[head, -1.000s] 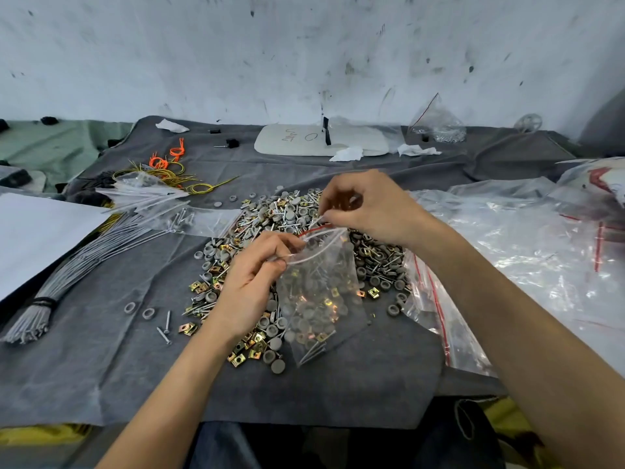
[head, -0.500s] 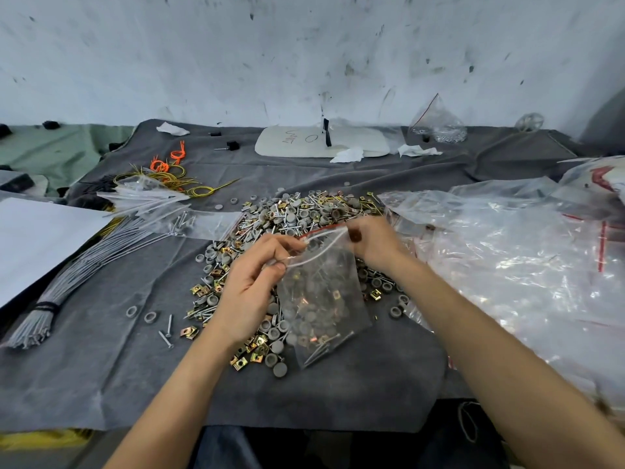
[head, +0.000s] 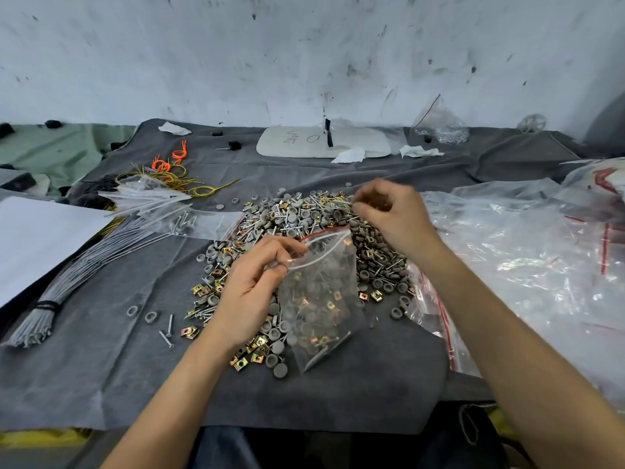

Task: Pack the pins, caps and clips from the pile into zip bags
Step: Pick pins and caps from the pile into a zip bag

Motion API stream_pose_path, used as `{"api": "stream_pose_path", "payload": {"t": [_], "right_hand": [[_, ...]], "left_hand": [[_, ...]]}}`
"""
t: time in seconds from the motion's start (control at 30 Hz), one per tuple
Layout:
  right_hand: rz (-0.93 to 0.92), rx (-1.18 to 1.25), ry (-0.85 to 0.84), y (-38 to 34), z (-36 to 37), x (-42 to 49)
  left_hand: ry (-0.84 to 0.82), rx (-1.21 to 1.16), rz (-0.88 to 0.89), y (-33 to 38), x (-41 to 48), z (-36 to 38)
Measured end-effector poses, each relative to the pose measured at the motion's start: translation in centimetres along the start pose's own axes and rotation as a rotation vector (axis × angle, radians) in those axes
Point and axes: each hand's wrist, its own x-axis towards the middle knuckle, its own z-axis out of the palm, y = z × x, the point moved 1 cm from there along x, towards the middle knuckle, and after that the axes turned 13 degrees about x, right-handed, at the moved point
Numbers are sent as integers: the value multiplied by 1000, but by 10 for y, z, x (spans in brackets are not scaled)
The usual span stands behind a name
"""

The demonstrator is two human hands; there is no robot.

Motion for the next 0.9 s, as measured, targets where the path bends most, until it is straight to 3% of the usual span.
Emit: {"api": "stream_pose_path", "payload": {"t": [0.1,0.27,0.33,0.43,0.5,0.63,0.9], "right_hand": [[-161,-37,-189,-48,-9,-6],[-325,-520,-546,-75,0,-21],[-316,-406,-482,-75,-5,-20],[-211,-125,-123,-56,-19,-13],[-50,-131,11,-25,-21,-10],[271,-342,-162,52,3,-25],[84,-559,-140,94,20,-46]], "left_hand": [[-12,56,51,5,3,2],[-26,135,121,10,6,6],[-23,135,138,11,6,7],[-10,106,125,10,5,5],[1,75,98,9,4,4],[25,40,79,8,4,5],[27,22,54,7,3,4]]}}
